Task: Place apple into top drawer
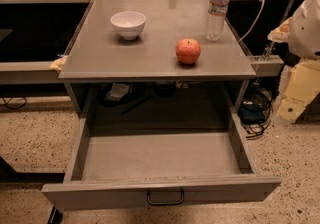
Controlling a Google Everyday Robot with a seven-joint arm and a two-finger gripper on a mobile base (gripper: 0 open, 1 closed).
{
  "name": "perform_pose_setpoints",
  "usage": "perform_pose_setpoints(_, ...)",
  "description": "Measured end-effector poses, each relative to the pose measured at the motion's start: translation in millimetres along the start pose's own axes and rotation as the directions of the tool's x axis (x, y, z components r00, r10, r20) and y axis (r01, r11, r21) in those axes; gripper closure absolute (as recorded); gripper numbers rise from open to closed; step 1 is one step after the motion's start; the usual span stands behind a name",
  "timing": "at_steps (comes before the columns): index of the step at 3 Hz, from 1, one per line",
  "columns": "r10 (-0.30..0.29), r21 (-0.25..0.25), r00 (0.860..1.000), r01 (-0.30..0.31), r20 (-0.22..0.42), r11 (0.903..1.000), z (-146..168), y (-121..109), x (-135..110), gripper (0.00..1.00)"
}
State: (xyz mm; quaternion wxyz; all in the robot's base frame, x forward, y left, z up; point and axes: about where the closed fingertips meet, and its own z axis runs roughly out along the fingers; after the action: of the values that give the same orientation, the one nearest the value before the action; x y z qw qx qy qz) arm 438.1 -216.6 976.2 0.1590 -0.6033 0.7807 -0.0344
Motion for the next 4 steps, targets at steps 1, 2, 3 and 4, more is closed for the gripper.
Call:
perform_pose_setpoints(1,0.000,0.000,1.000,0.000,0.000,1.0000,0,0,0,0.00)
perform_pose_setpoints(2,0.006,0.015,1.000,-0.007,0.024,0.9999,4,-11,-2,0.00)
perform_pose_setpoints(3,-0.001,0.022,0.998,-0.001,0.070,0.9998,24,-42,-13,0.00)
perform_pose_setpoints(4,-0.010,0.009,0.992,0.009,0.129,0.9999,51,-77,-29,0.00)
